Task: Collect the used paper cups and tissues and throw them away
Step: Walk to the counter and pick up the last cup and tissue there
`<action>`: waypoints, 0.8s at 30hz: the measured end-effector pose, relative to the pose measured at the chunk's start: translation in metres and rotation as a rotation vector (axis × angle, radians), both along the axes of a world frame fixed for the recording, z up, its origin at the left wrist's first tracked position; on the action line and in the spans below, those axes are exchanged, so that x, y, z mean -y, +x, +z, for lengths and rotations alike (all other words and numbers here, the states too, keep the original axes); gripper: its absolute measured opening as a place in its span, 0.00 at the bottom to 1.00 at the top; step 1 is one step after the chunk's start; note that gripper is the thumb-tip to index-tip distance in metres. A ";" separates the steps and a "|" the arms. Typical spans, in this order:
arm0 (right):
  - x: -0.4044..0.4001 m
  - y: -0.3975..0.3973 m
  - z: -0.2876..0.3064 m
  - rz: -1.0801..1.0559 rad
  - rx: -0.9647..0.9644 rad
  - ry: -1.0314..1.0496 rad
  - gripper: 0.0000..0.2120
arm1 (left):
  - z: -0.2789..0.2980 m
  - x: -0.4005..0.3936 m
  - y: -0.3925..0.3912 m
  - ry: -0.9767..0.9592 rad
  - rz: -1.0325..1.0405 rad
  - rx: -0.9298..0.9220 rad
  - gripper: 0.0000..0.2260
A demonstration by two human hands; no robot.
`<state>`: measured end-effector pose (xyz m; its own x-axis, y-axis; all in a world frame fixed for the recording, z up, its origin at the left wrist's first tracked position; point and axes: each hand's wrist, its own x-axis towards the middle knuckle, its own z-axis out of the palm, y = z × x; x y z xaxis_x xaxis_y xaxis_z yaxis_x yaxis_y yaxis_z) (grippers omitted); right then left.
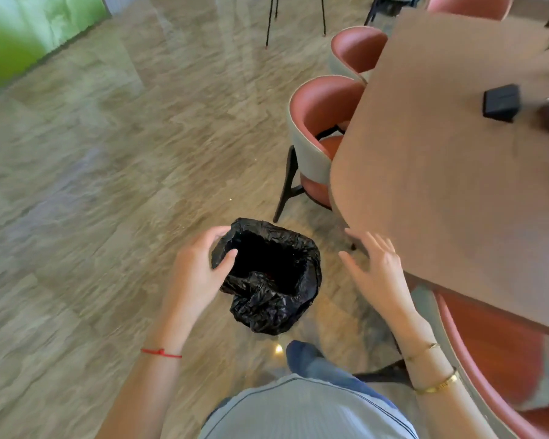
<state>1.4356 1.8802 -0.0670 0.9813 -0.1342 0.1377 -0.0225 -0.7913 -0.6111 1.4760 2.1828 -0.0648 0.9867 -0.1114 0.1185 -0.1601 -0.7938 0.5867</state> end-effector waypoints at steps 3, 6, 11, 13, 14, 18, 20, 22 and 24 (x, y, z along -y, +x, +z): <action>0.000 -0.062 0.004 -0.142 -0.013 0.005 0.18 | -0.002 0.005 -0.019 -0.012 -0.106 0.018 0.19; 0.003 -0.123 0.009 -0.264 0.008 0.015 0.18 | -0.003 0.020 -0.037 -0.091 -0.234 0.001 0.18; 0.021 -0.223 0.014 -0.482 0.008 0.033 0.19 | 0.014 0.073 -0.069 -0.080 -0.483 0.058 0.18; 0.031 -0.260 0.013 -0.585 0.012 0.012 0.19 | 0.022 0.101 -0.084 -0.080 -0.586 0.027 0.18; 0.035 -0.278 0.012 -0.642 0.020 0.004 0.19 | 0.025 0.116 -0.092 -0.079 -0.637 0.007 0.18; 0.054 -0.348 0.008 -0.866 0.070 -0.013 0.19 | 0.035 0.186 -0.131 -0.095 -0.854 -0.033 0.18; 0.066 -0.382 0.005 -0.967 0.086 -0.009 0.19 | 0.037 0.224 -0.154 -0.105 -0.959 -0.027 0.18; 0.080 -0.417 0.004 -1.064 0.093 -0.003 0.18 | 0.039 0.266 -0.181 -0.106 -1.058 -0.020 0.18; 0.097 -0.455 0.006 -1.152 0.093 -0.007 0.18 | 0.040 0.311 -0.211 -0.103 -1.143 -0.005 0.19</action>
<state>0.9804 1.7829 -0.0608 0.2638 -0.9421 0.2071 -0.6883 -0.3343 -0.6438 1.2647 1.8720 -0.0245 0.3154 -0.9326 0.1754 -0.7542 -0.1341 0.6428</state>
